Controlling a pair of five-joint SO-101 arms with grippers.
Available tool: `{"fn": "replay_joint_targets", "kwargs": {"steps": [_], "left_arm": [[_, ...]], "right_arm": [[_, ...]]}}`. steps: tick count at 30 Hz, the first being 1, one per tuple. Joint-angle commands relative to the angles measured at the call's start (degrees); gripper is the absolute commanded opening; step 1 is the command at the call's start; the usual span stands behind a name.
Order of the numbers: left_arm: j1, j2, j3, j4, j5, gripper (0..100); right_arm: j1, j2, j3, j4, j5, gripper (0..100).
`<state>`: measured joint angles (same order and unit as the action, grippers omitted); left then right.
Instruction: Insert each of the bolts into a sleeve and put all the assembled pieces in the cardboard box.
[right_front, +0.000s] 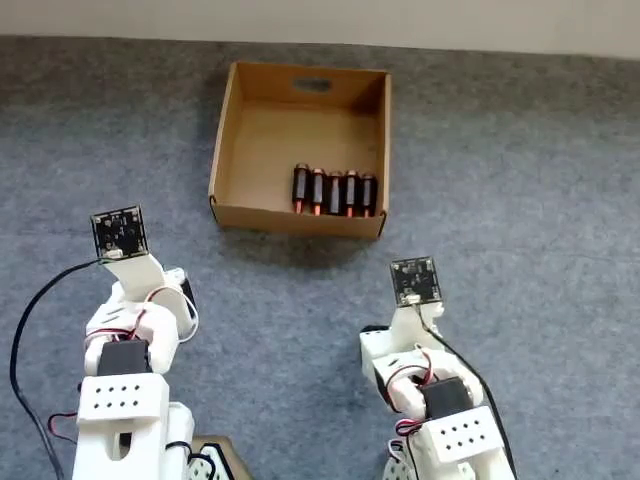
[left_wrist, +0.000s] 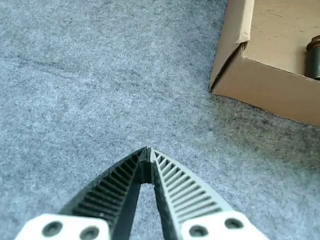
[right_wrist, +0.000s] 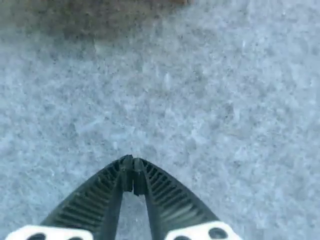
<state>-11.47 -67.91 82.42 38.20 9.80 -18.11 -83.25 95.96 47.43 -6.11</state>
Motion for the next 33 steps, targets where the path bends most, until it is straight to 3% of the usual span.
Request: {"fn": "replay_joint_targets", "kwargs": {"steps": [1,27,33], "left_arm": [[0.5,-0.5,-0.1,-1.1,-0.5,1],[0.5,-0.5,0.0,-1.1,-0.5,1],[0.5,-0.5,0.0,-1.1,-0.5,1]], "right_arm": [[0.7,-0.4,5.8,-1.6,0.5,0.6],[0.6,-0.6,5.9,-1.6,0.5,0.6],[0.7,-6.4,8.3,-1.4,0.5,0.6]]}}
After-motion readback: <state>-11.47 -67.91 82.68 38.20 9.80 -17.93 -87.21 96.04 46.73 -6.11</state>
